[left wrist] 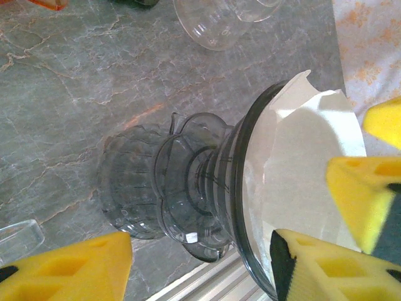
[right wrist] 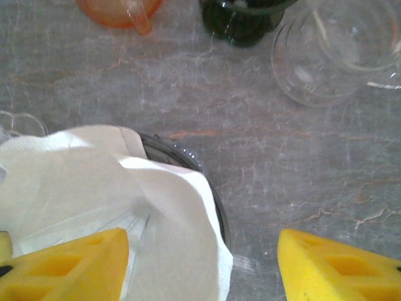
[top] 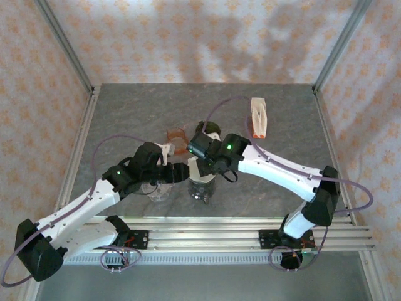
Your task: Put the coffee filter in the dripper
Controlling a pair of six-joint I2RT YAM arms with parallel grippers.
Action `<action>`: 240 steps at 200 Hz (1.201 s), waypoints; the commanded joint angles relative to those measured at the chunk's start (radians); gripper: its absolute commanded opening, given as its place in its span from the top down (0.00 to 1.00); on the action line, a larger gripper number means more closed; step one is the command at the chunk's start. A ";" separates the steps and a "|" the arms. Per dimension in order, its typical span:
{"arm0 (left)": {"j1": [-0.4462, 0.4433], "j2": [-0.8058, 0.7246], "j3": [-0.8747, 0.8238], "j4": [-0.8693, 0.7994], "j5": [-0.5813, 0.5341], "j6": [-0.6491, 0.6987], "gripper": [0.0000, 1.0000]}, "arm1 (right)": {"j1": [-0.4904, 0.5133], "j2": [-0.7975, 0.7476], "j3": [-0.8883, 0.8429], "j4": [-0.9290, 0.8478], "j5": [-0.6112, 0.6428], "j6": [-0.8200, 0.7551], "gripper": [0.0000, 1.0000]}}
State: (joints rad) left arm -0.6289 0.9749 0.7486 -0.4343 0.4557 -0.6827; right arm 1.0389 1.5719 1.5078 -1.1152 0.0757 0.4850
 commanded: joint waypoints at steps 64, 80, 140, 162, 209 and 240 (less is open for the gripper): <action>-0.008 -0.019 -0.008 0.026 -0.002 -0.012 0.36 | -0.023 0.017 -0.050 0.048 -0.074 0.029 0.33; -0.008 -0.019 -0.013 0.025 0.002 -0.012 0.36 | -0.039 0.029 -0.052 0.048 -0.085 0.028 0.33; -0.008 -0.020 -0.026 0.032 0.000 -0.015 0.36 | -0.066 0.067 -0.060 0.050 -0.099 0.020 0.33; -0.008 -0.018 -0.026 0.037 0.000 -0.018 0.36 | -0.065 0.077 -0.065 0.044 -0.090 0.022 0.33; -0.008 -0.028 -0.022 0.067 0.003 -0.047 0.34 | -0.065 0.090 -0.093 0.058 -0.088 0.021 0.33; -0.008 -0.033 -0.013 0.078 -0.003 -0.055 0.27 | -0.065 0.097 -0.103 0.071 -0.083 0.020 0.33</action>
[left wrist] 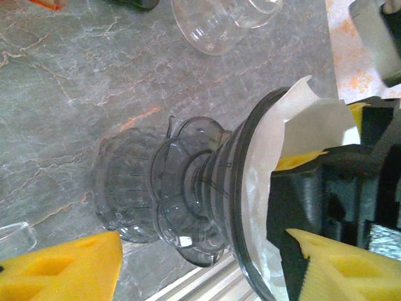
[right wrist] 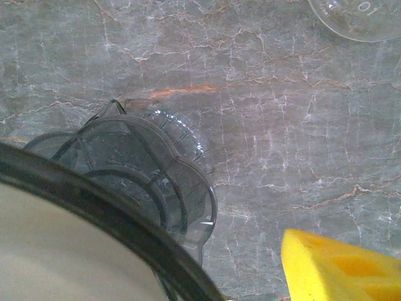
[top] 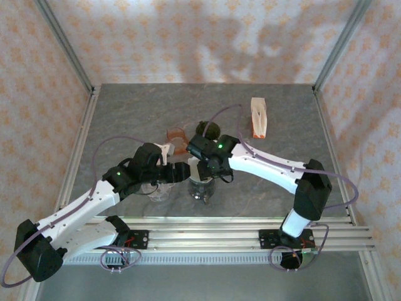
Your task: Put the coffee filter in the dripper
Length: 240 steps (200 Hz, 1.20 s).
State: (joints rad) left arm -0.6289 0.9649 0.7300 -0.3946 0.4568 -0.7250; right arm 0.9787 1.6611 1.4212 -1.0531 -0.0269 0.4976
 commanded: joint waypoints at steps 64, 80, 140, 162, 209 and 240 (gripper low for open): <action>-0.008 0.000 0.004 0.063 -0.022 -0.019 0.22 | -0.002 0.020 -0.026 0.010 0.036 0.005 0.33; -0.008 0.009 0.000 0.066 -0.024 -0.021 0.22 | 0.000 0.024 -0.027 0.010 0.040 0.005 0.33; -0.008 0.024 0.004 0.042 -0.042 -0.006 0.23 | 0.008 0.040 -0.023 0.004 0.057 0.004 0.33; -0.008 0.024 0.000 0.037 -0.046 -0.002 0.26 | 0.010 0.048 -0.024 -0.001 0.065 0.004 0.33; -0.008 0.024 -0.002 0.033 -0.047 0.001 0.28 | 0.017 0.058 -0.024 -0.001 0.068 0.005 0.33; -0.008 0.028 -0.001 0.023 -0.052 0.004 0.32 | 0.021 0.057 -0.013 -0.004 0.070 0.005 0.33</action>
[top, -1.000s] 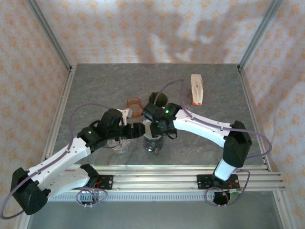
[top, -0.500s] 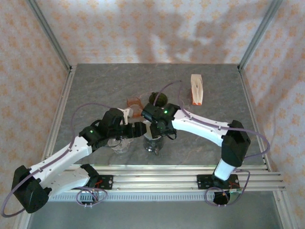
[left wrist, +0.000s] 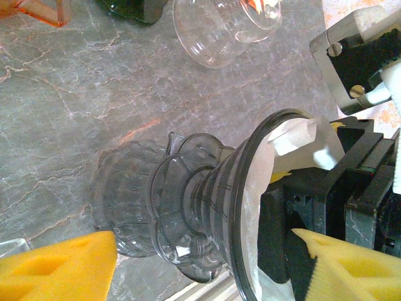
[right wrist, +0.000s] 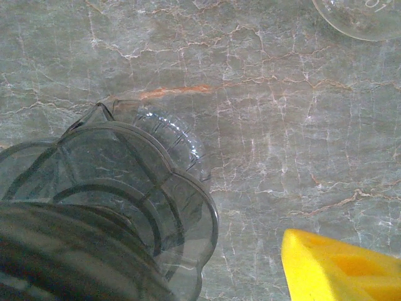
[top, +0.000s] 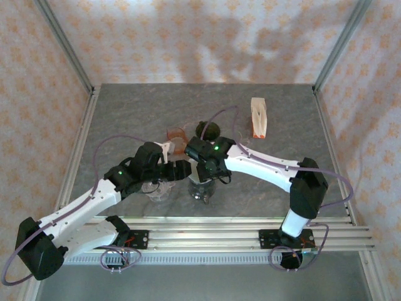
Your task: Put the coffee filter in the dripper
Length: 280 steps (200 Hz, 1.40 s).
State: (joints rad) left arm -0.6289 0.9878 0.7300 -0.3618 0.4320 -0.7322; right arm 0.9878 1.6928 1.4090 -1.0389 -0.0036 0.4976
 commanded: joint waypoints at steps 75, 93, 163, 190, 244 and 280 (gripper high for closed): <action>-0.008 0.000 0.002 -0.041 -0.031 0.025 0.42 | 0.012 0.021 0.004 -0.023 0.056 0.006 0.33; -0.008 -0.001 0.005 -0.052 -0.031 0.031 0.43 | 0.012 0.019 0.004 -0.023 0.057 0.008 0.33; -0.008 0.003 0.011 -0.060 -0.029 0.036 0.46 | 0.012 0.003 0.011 -0.014 0.068 0.010 0.33; -0.008 0.005 0.013 -0.061 -0.028 0.035 0.46 | 0.012 -0.022 0.018 -0.009 0.081 0.010 0.33; -0.008 0.005 0.015 -0.059 -0.028 0.031 0.46 | 0.011 -0.084 0.045 -0.003 0.105 0.007 0.32; -0.009 0.006 0.018 -0.060 -0.031 0.030 0.46 | 0.009 -0.138 0.044 -0.003 0.113 0.010 0.32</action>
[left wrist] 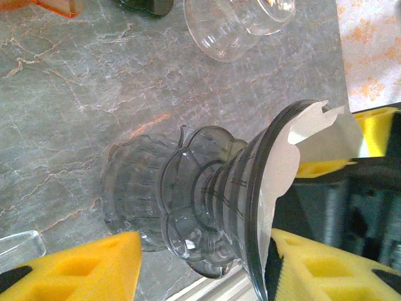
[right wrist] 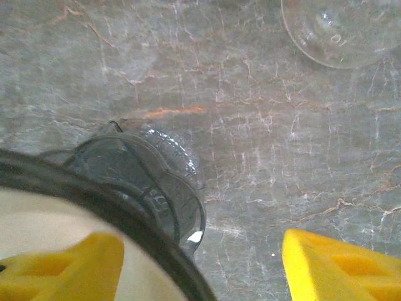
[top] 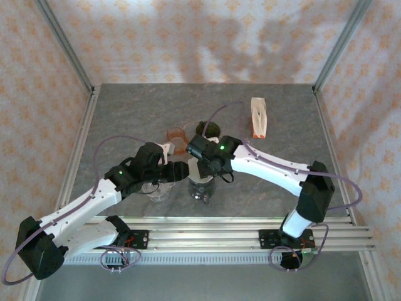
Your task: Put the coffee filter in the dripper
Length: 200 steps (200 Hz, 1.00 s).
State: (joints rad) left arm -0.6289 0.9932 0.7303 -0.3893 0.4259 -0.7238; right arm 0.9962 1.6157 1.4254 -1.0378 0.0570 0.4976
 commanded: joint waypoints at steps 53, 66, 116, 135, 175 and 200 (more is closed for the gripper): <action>-0.008 0.001 0.016 -0.027 -0.025 0.018 0.46 | -0.017 -0.145 -0.027 -0.029 0.037 0.032 0.34; -0.008 0.001 0.017 -0.025 -0.027 0.018 0.46 | -0.016 -0.162 -0.041 -0.035 0.037 0.037 0.35; -0.008 0.001 0.014 -0.024 -0.028 0.015 0.46 | -0.016 -0.212 -0.092 -0.042 0.002 0.047 0.39; -0.008 0.001 0.012 -0.025 -0.031 0.015 0.46 | -0.016 -0.227 -0.105 -0.048 -0.004 0.044 0.41; -0.008 0.005 0.011 -0.019 -0.031 0.013 0.46 | -0.017 -0.231 -0.101 -0.022 -0.021 0.034 0.40; -0.008 0.007 0.012 -0.015 -0.030 0.009 0.46 | -0.016 -0.234 -0.084 0.020 -0.043 0.016 0.36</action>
State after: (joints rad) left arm -0.6289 0.9932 0.7303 -0.3889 0.4252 -0.7246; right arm 0.9825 1.4052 1.3266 -1.0454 0.0250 0.5247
